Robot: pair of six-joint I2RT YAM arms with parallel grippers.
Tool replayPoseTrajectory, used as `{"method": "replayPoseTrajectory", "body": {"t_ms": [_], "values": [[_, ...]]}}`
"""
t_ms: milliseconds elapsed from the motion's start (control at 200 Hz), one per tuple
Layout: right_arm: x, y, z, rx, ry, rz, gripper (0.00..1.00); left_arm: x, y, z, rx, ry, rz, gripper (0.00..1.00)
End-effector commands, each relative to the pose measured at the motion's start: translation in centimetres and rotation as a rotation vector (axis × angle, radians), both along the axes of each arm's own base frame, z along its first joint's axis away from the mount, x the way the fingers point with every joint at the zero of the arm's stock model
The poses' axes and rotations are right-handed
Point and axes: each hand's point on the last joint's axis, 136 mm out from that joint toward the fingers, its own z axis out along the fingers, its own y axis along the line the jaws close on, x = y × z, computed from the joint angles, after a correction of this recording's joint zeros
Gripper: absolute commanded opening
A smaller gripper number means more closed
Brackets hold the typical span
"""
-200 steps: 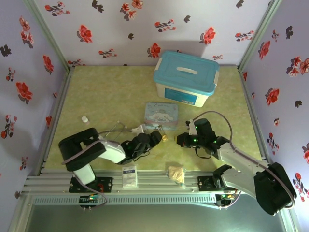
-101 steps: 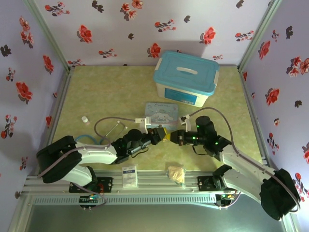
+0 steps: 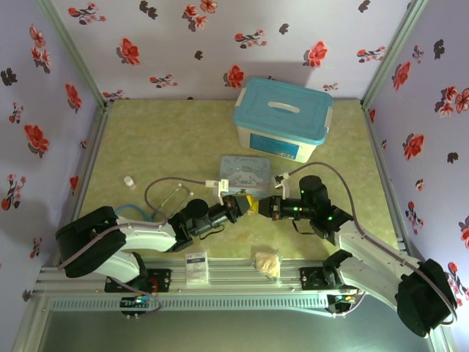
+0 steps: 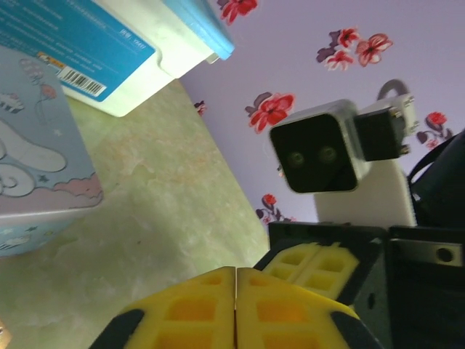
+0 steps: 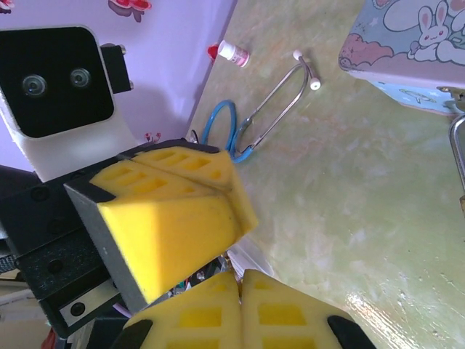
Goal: Unlock the padlock with the key
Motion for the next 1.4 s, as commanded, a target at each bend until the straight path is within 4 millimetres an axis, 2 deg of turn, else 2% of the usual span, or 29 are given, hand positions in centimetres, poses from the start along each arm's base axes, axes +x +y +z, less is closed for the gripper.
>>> {"method": "replayPoseTrajectory", "body": {"t_ms": [0,35,55,65,75,130,150,170,180,185,220,275,345,510,630,865,930,1095,1395], "values": [[-0.2,0.3,1.5,0.034,-0.031,0.021,0.00,-0.2,0.0,-0.1,0.004,-0.022,-0.004,0.00],[-0.2,0.3,1.6,0.032,-0.035,0.016,0.01,-0.2,0.0,0.0,-0.001,-0.020,-0.002,0.00],[-0.1,0.3,1.6,0.032,-0.037,0.012,0.06,-0.1,0.1,0.0,-0.003,-0.018,0.002,0.00],[0.0,0.2,1.6,0.031,-0.038,0.007,0.14,-0.1,0.1,0.2,-0.006,-0.019,0.003,0.00],[0.0,0.2,1.6,0.032,-0.043,0.002,0.18,-0.1,0.2,0.1,-0.006,-0.016,0.007,0.00],[0.5,0.0,1.9,0.041,-0.060,-0.034,0.29,0.2,0.6,0.2,-0.016,-0.003,0.035,0.00],[0.6,-0.1,2.1,0.047,-0.067,-0.047,0.37,0.3,0.8,0.3,-0.021,0.000,0.046,0.00],[0.8,-0.2,2.3,0.054,-0.074,-0.059,0.53,0.5,1.0,0.5,-0.029,0.004,0.058,0.00],[0.8,-0.2,2.4,0.055,-0.074,-0.063,0.56,0.5,1.1,0.6,-0.033,0.007,0.065,0.00],[0.9,-0.3,2.4,0.058,-0.076,-0.070,0.61,0.6,1.2,0.6,-0.035,0.009,0.068,0.00],[1.3,-0.4,2.8,0.070,-0.086,-0.096,0.70,0.9,1.8,0.8,-0.055,0.025,0.101,0.00],[1.9,-0.5,3.7,0.126,-0.106,-0.140,0.76,1.6,2.9,1.3,-0.110,0.058,0.167,0.00],[2.5,-0.3,5.2,0.221,-0.118,-0.163,0.77,2.3,4.2,2.1,-0.194,0.103,0.233,0.00],[2.6,1.6,7.7,0.322,-0.152,-0.137,0.78,2.6,4.3,4.8,-0.307,0.135,0.251,0.00],[2.0,3.0,8.1,0.330,-0.158,-0.093,0.77,2.7,4.7,6.5,-0.375,0.127,0.258,0.00],[2.2,3.6,9.1,0.428,-0.149,-0.087,0.70,3.0,5.9,8.7,-0.479,0.118,0.287,0.00],[2.3,3.7,9.3,0.446,-0.149,-0.086,0.67,2.9,5.8,9.0,-0.488,0.119,0.279,0.00],[2.5,4.4,9.4,0.461,-0.142,-0.068,0.49,2.9,6.0,9.1,-0.498,0.125,0.283,0.00],[2.4,4.8,9.2,0.462,-0.140,-0.060,0.36,2.9,6.0,9.1,-0.507,0.133,0.283,0.00]]}}
